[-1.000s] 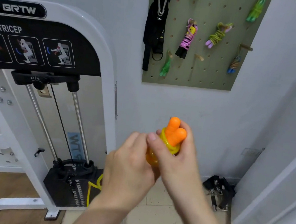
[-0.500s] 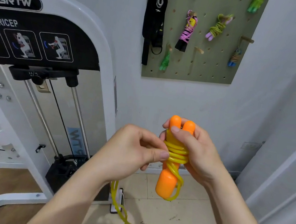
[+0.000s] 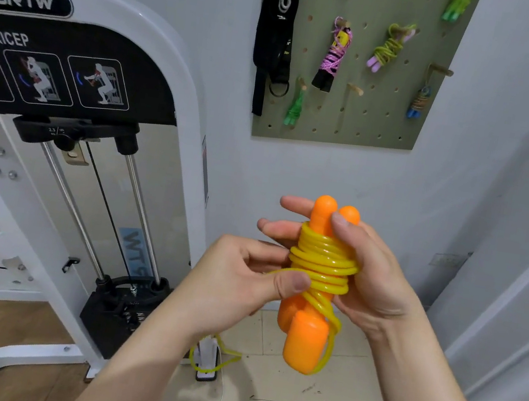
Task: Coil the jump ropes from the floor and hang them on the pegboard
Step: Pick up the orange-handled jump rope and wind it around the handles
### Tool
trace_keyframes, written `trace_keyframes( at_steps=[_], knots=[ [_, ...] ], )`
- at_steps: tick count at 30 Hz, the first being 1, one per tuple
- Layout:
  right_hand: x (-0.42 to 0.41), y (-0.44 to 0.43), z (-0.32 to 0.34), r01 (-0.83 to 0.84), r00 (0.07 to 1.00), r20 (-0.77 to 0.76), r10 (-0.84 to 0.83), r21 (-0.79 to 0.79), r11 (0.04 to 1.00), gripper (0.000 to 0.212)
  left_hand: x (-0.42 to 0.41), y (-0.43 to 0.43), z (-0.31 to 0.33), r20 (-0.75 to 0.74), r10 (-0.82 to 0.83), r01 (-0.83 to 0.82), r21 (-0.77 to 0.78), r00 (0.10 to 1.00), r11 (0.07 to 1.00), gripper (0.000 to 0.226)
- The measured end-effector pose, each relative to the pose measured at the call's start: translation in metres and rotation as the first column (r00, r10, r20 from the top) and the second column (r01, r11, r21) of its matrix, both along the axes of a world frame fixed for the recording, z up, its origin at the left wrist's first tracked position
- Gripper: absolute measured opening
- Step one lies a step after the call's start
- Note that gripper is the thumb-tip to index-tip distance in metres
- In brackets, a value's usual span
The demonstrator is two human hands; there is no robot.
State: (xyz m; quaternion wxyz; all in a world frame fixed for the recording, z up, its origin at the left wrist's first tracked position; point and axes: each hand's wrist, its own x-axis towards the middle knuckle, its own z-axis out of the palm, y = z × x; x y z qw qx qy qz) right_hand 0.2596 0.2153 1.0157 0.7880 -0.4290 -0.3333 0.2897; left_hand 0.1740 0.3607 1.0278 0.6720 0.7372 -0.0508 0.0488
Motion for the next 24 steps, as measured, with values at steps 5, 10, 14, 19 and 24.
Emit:
trace_keyframes(
  at_steps=[5,10,14,19,24],
  knots=[
    [-0.001,0.011,0.003,0.091,0.996,-0.004,-0.092,-0.035,0.995,0.072,0.005,0.0,-0.015,0.061,0.081,-0.07,-0.175,0.995,0.982,0.028],
    [-0.017,0.014,0.003,0.623,0.779,0.368,-0.508,-0.357,0.696,0.059,0.009,-0.015,-0.022,0.083,0.537,-0.488,-0.32,0.84,0.812,0.051],
    [-0.046,0.028,-0.03,0.906,0.377,0.775,-0.508,-0.195,0.375,0.053,0.01,-0.025,-0.026,-0.041,0.549,-0.501,-0.472,0.835,0.726,0.054],
    [-0.038,0.023,-0.04,0.892,0.418,0.64,-0.645,-0.152,0.427,0.043,0.003,-0.013,-0.021,-0.015,0.373,-0.342,-0.437,0.928,0.832,0.039],
    [-0.022,0.008,-0.029,0.768,0.603,0.527,-0.599,-0.177,0.616,0.046,-0.003,0.008,-0.005,-0.032,0.183,-0.185,-0.247,0.983,0.951,0.021]
  ],
)
